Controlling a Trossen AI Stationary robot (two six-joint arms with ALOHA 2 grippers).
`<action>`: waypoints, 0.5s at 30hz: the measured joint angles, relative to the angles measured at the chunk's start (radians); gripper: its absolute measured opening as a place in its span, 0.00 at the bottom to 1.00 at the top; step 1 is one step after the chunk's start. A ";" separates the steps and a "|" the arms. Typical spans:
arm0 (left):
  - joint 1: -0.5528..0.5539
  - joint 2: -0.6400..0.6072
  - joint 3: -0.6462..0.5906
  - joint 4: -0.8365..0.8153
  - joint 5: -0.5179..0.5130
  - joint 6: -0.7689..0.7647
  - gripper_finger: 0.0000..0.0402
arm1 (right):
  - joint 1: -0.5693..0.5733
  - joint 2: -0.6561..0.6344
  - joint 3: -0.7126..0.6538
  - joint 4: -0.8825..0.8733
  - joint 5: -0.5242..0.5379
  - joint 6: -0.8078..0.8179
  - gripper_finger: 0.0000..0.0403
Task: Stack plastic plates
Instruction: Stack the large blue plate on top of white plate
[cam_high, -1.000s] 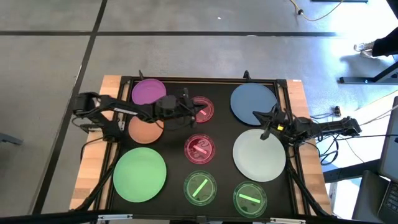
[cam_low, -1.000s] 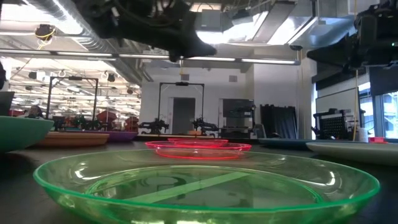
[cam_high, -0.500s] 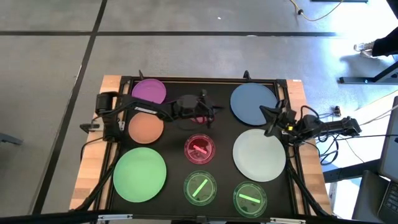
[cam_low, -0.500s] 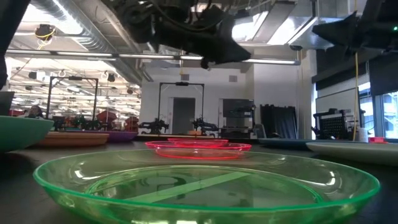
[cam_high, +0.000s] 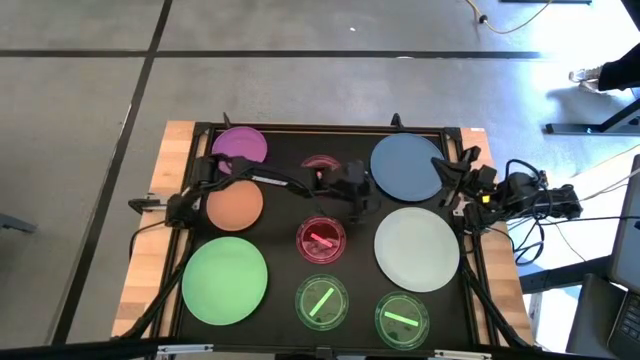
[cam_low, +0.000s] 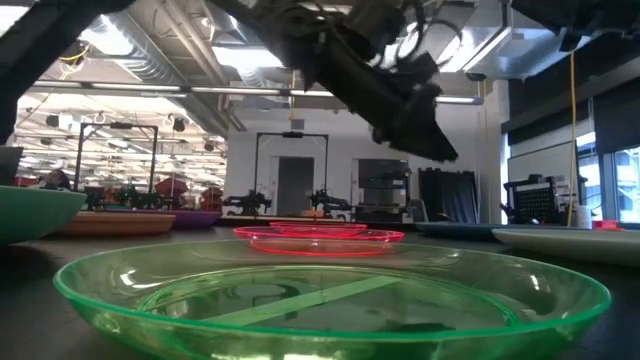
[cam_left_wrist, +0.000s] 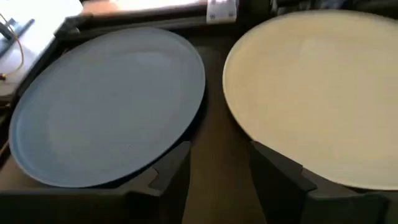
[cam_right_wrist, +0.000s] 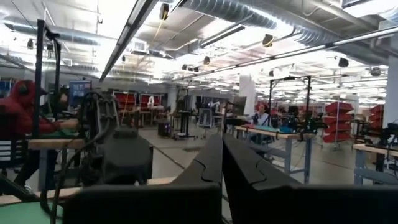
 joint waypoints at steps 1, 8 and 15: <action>0.001 0.020 0.031 -0.029 0.000 0.013 0.39 | 0.000 0.001 -0.001 -0.006 0.000 -0.002 0.01; 0.007 0.153 0.214 -0.110 -0.021 0.111 0.39 | 0.000 0.028 -0.001 0.008 0.000 -0.028 0.01; 0.028 0.278 0.334 -0.111 -0.026 0.147 0.39 | 0.000 0.051 -0.002 0.012 0.000 -0.030 0.01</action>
